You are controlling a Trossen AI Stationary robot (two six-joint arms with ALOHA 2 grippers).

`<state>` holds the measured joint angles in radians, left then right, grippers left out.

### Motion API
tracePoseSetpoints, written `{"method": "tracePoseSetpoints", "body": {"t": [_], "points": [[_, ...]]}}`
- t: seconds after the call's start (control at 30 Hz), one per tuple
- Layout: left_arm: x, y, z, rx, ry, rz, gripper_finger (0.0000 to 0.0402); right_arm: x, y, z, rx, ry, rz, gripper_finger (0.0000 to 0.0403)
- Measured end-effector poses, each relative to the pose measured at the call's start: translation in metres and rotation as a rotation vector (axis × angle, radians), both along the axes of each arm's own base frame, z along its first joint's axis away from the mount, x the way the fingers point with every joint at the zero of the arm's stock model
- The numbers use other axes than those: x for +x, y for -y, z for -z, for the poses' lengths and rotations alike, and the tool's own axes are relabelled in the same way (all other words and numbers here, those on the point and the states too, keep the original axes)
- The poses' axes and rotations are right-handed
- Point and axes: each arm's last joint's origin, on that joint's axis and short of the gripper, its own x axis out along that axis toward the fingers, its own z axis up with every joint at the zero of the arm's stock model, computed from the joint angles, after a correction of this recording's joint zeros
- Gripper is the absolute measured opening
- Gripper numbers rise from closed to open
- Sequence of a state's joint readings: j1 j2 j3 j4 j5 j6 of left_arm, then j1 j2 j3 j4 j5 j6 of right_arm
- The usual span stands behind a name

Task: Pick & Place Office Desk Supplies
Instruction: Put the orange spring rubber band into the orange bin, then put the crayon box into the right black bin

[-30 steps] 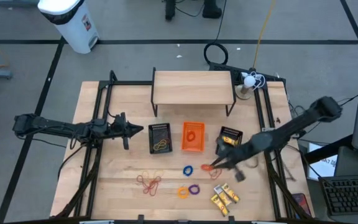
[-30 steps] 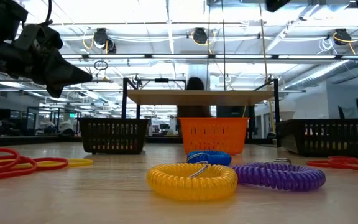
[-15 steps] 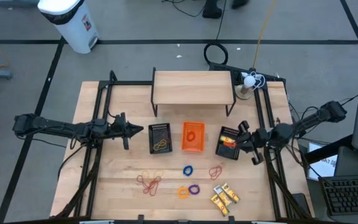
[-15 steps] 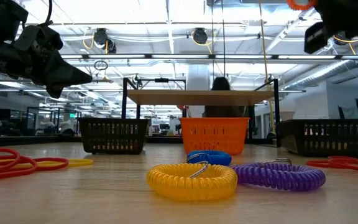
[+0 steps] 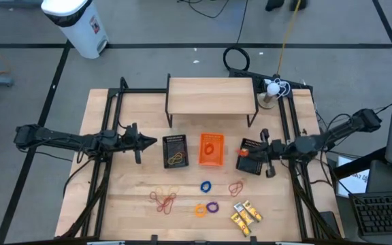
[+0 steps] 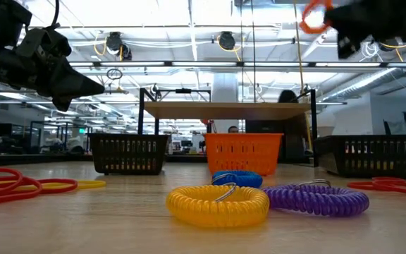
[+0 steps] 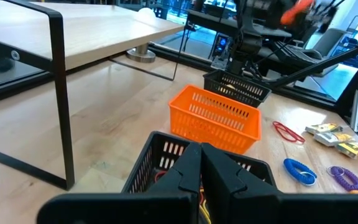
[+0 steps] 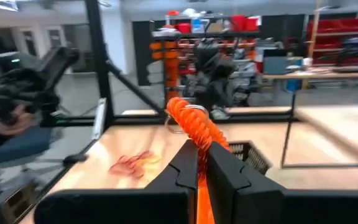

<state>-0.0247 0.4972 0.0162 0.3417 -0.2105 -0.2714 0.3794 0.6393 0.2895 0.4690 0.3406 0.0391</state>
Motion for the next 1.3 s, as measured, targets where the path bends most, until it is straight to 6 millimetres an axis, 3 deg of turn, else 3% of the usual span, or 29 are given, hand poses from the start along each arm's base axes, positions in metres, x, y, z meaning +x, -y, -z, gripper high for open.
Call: {"method": "tracePoseSetpoints", "body": {"t": [0.23,0.43,0.63,0.8,1.0,1.13,1.23,1.3], "points": [[0.000,0.000,0.000,-0.001,0.001,0.000,0.0010,0.064,-0.001,-0.014,-0.098,-0.310,0.103,0.0003],[0.000,0.000,0.001,-0.001,-0.011,0.000,0.0010,0.112,0.012,0.014,-0.093,-0.505,0.111,0.0003],[0.000,0.000,0.002,0.000,-0.017,0.000,0.0010,0.133,0.033,0.046,-0.057,-0.637,0.149,0.0003],[0.000,0.000,0.002,-0.005,-0.016,-0.001,0.0010,0.140,0.042,0.057,-0.028,-0.679,0.141,0.0019],[0.000,0.000,0.002,-0.011,-0.014,-0.002,0.0010,0.139,0.041,0.057,0.024,-0.690,0.157,0.0162],[0.000,0.000,0.002,-0.011,-0.014,-0.001,0.0010,0.134,0.042,0.041,0.025,-0.623,0.155,0.0241],[0.000,0.000,0.002,-0.012,-0.015,-0.001,0.0010,0.127,0.039,0.016,0.000,-0.498,0.115,0.0245],[0.000,0.000,0.002,-0.012,-0.014,-0.001,0.0010,0.115,0.034,-0.004,-0.037,-0.324,0.016,0.0210]]}}
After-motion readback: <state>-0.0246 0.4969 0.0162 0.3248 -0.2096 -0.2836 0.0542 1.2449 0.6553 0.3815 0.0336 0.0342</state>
